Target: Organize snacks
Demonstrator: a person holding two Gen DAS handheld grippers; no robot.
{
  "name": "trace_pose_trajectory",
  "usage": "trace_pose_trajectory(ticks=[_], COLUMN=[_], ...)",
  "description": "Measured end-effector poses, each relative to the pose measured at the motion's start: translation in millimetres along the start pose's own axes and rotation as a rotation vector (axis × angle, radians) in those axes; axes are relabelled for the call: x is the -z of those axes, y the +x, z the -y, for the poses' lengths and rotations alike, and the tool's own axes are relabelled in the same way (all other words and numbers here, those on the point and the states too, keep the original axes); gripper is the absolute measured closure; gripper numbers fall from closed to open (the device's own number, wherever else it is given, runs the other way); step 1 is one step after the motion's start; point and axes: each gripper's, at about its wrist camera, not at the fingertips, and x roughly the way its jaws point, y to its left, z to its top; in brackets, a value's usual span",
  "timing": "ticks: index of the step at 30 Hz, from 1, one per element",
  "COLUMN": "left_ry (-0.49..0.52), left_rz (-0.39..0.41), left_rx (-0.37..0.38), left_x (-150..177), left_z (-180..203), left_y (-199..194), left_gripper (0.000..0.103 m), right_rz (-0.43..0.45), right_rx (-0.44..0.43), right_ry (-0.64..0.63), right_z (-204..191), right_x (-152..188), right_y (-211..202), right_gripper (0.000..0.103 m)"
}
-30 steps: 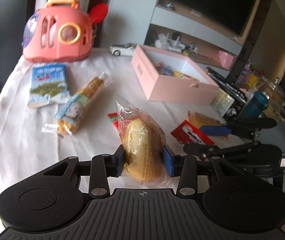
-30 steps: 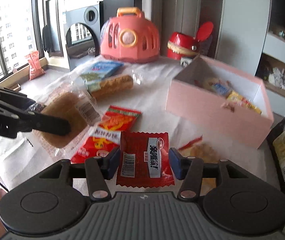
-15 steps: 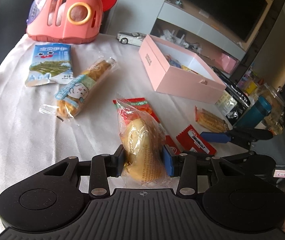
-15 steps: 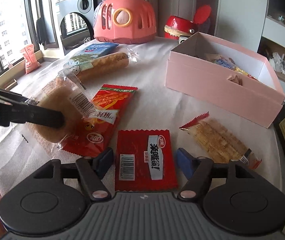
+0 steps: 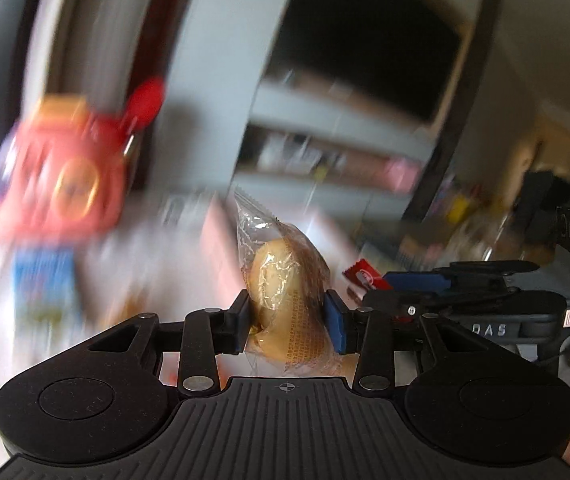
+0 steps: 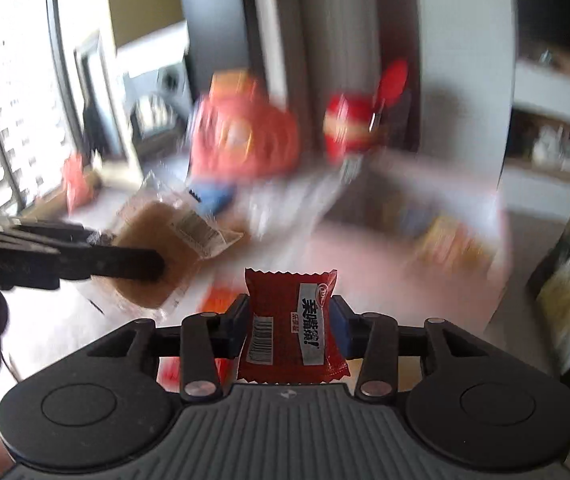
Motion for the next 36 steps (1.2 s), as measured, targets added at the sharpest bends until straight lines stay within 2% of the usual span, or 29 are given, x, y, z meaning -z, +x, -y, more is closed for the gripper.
trace_pose_trajectory(ticks=[1, 3, 6, 9, 13, 14, 15, 18, 20, 22, 24, 25, 27, 31, 34, 36], left_ry=[0.01, -0.008, -0.086, -0.143, -0.228, -0.23, -0.22, -0.214, -0.181, -0.12, -0.103, -0.112, -0.177, -0.305, -0.398, -0.458], left_rz=[0.034, 0.052, 0.002, -0.088, -0.202, -0.208, -0.203, -0.151, -0.106, -0.059, -0.029, -0.019, -0.007, 0.033, 0.05, 0.039], left_rx=[0.025, 0.061, 0.076, 0.083, 0.114, 0.095, 0.074, 0.066, 0.067, 0.001, -0.086, -0.132, -0.21, -0.328, -0.458, -0.486], left_x=[-22, -56, -81, -74, -43, -38, -34, -37, -41, -41, -38, -34, -23, 6, 23, 33], left_z=[1, -3, -19, -35, -59, -62, -64, -74, -81, -91, -105, -115, -137, -180, -212, -230], left_y=[7, 32, 93, 158, 226, 236, 243, 231, 207, 177, 155, 144, 120, 78, 56, 50], left_gripper=[0.06, 0.06, 0.06, 0.06, 0.06, 0.06, 0.06, 0.06, 0.06, 0.06, 0.06, 0.06, 0.06, 0.06, 0.06, 0.06], right_rz=[0.054, 0.126, 0.159, 0.095, -0.007, -0.032, -0.063, -0.142, -0.167, -0.147, -0.109, -0.084, -0.056, -0.037, -0.037, -0.033], right_rx=[0.03, 0.083, 0.168, 0.22, 0.251, 0.25, 0.236, 0.236, 0.232, 0.231, 0.216, 0.209, 0.193, 0.206, 0.186, 0.18], right_ry=[0.001, 0.001, 0.019, 0.083, 0.158, 0.176, 0.196, 0.238, 0.245, 0.251, 0.254, 0.261, 0.273, 0.279, 0.215, 0.16], right_z=[8, 22, 48, 83, 126, 135, 145, 160, 161, 159, 157, 156, 150, 136, 107, 84], right_x=[-26, -66, -111, -131, -127, -124, -121, -111, -101, -90, -84, -80, -79, -77, -67, -57], right_y=[-13, -26, -21, 15, 77, 93, 112, 153, 161, 155, 145, 138, 128, 109, 96, 90], right_gripper=[0.061, 0.06, 0.06, 0.06, 0.06, 0.058, 0.05, 0.048, 0.047, 0.042, 0.029, 0.028, 0.024, 0.023, 0.022, 0.021])
